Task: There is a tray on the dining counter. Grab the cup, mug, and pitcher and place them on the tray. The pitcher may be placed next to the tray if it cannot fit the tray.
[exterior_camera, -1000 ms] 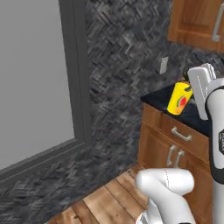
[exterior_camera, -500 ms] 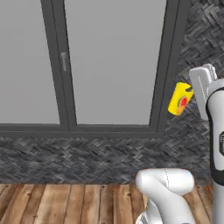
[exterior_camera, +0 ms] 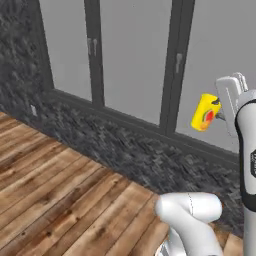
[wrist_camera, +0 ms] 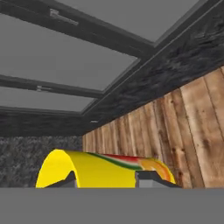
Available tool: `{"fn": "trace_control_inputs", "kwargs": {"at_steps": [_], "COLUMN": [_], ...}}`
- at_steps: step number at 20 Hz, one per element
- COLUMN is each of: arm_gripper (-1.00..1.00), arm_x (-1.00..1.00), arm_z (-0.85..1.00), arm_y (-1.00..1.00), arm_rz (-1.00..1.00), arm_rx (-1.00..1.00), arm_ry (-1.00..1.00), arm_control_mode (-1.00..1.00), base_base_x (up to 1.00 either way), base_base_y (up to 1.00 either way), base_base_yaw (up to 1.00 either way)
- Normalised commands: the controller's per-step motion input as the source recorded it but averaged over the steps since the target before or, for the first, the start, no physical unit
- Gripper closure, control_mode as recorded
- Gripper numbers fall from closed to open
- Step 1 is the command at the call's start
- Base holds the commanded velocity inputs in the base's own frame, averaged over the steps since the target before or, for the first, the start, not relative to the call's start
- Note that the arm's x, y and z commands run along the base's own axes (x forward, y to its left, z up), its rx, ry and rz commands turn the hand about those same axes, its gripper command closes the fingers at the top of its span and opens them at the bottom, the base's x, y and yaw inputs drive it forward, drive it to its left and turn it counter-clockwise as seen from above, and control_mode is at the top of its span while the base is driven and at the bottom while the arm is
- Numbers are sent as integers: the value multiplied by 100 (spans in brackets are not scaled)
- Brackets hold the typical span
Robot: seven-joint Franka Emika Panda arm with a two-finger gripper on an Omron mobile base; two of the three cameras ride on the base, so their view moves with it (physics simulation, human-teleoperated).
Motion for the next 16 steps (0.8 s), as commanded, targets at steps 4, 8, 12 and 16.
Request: {"fn": "trace_control_inputs", "kwargs": {"at_steps": [4, 8, 12, 16], "arm_gripper": [100, 100, 100, 100], "arm_x": [0, 0, 0, 0], "arm_z": [0, 0, 0, 0], "arm_y": [0, 0, 0, 0], "arm_rz": [0, 0, 0, 0], "arm_rx": [0, 0, 0, 0], "arm_ry": [0, 0, 0, 0], "arm_control_mode": [100, 100, 100, 100], "base_base_x": [0, 0, 0, 0], "base_base_y": [29, 36, 20, 24], "base_base_yaw": [90, 85, 86, 83]}}
